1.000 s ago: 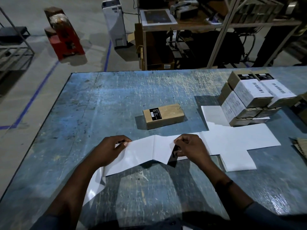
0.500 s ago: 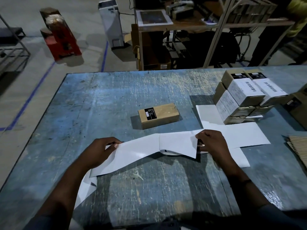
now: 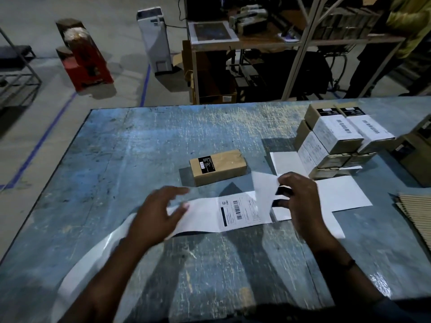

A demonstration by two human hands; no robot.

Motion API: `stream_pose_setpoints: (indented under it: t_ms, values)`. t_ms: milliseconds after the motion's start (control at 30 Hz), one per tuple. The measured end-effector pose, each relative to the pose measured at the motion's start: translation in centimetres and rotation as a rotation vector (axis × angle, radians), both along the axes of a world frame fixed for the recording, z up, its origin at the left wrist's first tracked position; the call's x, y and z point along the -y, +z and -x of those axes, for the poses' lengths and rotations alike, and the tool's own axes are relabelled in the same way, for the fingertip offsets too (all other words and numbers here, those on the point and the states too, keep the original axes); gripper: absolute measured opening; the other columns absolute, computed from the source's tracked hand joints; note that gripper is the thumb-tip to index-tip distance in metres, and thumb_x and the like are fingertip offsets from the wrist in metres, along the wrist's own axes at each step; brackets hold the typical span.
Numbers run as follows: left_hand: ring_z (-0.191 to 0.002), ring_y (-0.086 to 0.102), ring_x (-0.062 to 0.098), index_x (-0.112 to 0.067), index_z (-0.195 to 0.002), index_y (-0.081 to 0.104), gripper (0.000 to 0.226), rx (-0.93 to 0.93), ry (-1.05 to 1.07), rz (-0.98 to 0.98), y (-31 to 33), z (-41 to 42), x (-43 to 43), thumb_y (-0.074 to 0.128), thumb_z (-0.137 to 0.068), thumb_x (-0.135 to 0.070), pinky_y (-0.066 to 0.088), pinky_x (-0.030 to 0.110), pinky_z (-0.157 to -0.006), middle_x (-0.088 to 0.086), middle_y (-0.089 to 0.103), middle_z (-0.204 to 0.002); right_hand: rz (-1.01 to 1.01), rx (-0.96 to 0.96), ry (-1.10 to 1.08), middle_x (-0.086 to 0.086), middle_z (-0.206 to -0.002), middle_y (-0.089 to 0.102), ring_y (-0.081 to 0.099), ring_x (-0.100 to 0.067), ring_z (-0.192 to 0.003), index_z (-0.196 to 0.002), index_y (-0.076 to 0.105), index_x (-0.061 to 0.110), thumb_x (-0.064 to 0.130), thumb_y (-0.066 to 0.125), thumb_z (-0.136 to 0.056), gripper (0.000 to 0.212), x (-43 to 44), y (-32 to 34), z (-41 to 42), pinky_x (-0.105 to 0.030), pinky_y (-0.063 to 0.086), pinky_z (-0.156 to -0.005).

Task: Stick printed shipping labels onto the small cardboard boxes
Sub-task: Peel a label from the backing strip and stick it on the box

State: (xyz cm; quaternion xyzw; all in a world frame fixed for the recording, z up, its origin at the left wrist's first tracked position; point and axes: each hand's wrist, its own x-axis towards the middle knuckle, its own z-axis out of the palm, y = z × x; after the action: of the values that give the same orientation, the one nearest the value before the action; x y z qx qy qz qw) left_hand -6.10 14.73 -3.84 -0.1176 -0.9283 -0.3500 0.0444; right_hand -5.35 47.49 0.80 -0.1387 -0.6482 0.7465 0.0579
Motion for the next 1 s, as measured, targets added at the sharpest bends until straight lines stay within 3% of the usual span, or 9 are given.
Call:
stream_pose_setpoints:
  t_ms: [67,167,233,300,567,733,800,900,1000]
  values:
    - [-0.102,0.071,0.012,-0.032,-0.115,0.073,0.037,0.273,0.035,-0.395,1.7,-1.0,-4.1,0.062,-0.093,-0.058,0.056,0.030,-0.087,-0.013,0.075,-0.112,-0.217,-0.118,0.066,-0.004,-0.067,0.064,0.065,-0.026,-0.065,-0.071,0.066,0.011,0.001,0.063,-0.088,0.020,2.2,0.1,-0.6,-0.038,0.059,-0.053]
    - [-0.107,0.073,0.029,-0.021,-0.115,0.075,0.053,0.706,0.115,-0.864,3.2,-1.5,-8.2,0.059,-0.089,-0.064,0.057,0.045,-0.092,0.006,0.076,-0.115,-0.603,-0.375,0.194,0.004,-0.080,0.064,0.066,-0.015,-0.077,-0.075,0.066,0.018,0.010,0.070,-0.084,0.013,5.3,0.0,-1.7,-0.035,0.058,-0.060]
    - [-0.104,0.073,0.034,-0.014,-0.118,0.073,0.059,0.792,0.157,-1.032,3.8,-1.6,-9.3,0.057,-0.090,-0.063,0.058,0.045,-0.090,0.014,0.076,-0.114,-0.749,-0.499,0.291,0.005,-0.087,0.063,0.064,-0.013,-0.084,-0.081,0.066,0.017,0.010,0.071,-0.086,0.010,6.8,-0.5,-2.5,-0.035,0.055,-0.067]
    - [-0.097,0.074,0.029,-0.013,-0.118,0.073,0.055,0.811,0.186,-1.069,4.1,-1.6,-9.7,0.056,-0.093,-0.059,0.058,0.039,-0.083,0.012,0.077,-0.109,-0.811,-0.522,0.354,0.005,-0.092,0.063,0.063,-0.014,-0.090,-0.086,0.067,0.017,0.016,0.070,-0.087,0.004,7.7,-1.2,-3.1,-0.039,0.053,-0.074]
    - [-0.094,0.071,0.033,-0.011,-0.121,0.071,0.026,0.783,0.257,-1.036,2.9,-1.8,-8.6,0.061,-0.099,-0.020,0.053,0.035,-0.075,0.015,0.077,-0.109,-0.815,-0.437,0.419,0.017,-0.105,0.063,0.057,-0.005,-0.107,-0.094,0.075,0.026,0.048,0.070,-0.090,0.023,6.3,-2.0,-4.7,-0.025,0.048,-0.089]
    - [-0.094,0.075,0.032,-0.013,-0.115,0.072,0.019,0.774,0.244,-0.961,3.0,-1.9,-8.0,0.060,-0.100,-0.016,0.058,0.045,-0.083,0.011,0.078,-0.106,-0.692,-0.339,0.120,0.013,-0.098,0.068,0.065,-0.009,-0.096,-0.089,0.071,0.025,0.022,0.074,-0.090,0.005,4.2,-2.2,-3.9,-0.038,0.056,-0.078]
    - [-0.087,0.076,0.021,-0.021,-0.109,0.075,0.015,0.648,0.191,-0.675,2.9,-1.6,-7.5,0.067,-0.097,-0.021,0.059,0.039,-0.079,0.002,0.079,-0.102,-0.721,-0.302,0.049,0.010,-0.105,0.067,0.063,-0.009,-0.099,-0.097,0.069,0.026,0.021,0.075,-0.090,0.011,3.4,-1.8,-3.3,-0.038,0.056,-0.081]
    - [-0.082,0.071,0.001,-0.030,-0.102,0.077,0.016,0.423,-0.037,-0.137,3.0,-1.1,-7.0,0.079,-0.086,-0.029,0.059,0.031,-0.076,-0.015,0.076,-0.099,-1.048,-0.404,0.145,0.008,-0.122,0.062,0.053,-0.017,-0.119,-0.117,0.065,0.028,0.034,0.069,-0.089,0.029,2.6,-0.9,-2.4,-0.038,0.043,-0.101]
    - [-0.090,0.069,0.000,-0.041,-0.107,0.073,0.032,0.417,-0.169,-0.004,3.9,-0.7,-7.3,0.082,-0.078,-0.032,0.060,0.034,-0.078,-0.020,0.073,-0.107,-1.122,-0.329,0.403,0.016,-0.121,0.063,0.047,-0.012,-0.123,-0.125,0.063,0.035,0.045,0.066,-0.088,0.039,2.7,0.0,-1.1,-0.039,0.037,-0.104]
